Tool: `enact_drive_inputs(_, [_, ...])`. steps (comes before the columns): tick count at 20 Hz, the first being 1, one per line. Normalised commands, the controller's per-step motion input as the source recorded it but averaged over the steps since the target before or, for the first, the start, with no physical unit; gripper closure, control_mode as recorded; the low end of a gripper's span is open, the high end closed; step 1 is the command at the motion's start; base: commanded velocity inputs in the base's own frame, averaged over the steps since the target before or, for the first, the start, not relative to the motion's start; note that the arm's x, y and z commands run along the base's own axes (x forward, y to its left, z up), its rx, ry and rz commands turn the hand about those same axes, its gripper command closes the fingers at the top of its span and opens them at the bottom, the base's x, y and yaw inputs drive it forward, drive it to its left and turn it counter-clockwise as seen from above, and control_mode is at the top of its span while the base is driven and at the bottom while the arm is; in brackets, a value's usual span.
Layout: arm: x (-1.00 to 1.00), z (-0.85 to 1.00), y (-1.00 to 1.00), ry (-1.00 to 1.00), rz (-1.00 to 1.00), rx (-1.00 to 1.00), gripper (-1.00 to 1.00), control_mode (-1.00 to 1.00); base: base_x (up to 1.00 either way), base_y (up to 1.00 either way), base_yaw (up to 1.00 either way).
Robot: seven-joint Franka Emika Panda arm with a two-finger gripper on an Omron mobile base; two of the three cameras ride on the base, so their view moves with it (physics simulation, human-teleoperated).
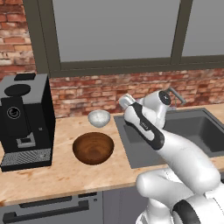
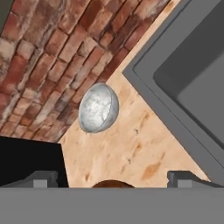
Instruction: Pick up the bowls on the counter and stack them on top of one another in the open cabinet. Place the smaller bowl on top of the larger bowl.
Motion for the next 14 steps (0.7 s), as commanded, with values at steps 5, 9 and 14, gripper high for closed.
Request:
enact_drive_inputs(5, [0.59, -0.26, 0.19, 0.01, 0.00, 0.04, -1.00, -1.00, 0.00, 0.00, 0.00])
enact_drive_inputs(9, [0.55, -0.24, 0.16, 0.04, 0.00, 0.02, -1.00, -1.00, 0.00, 0.00, 0.00])
enact_drive_inputs(14, [0.39, -0.21, 0.08, 0.02, 0.00, 0.00, -1.00, -1.00, 0.00, 0.00, 0.00])
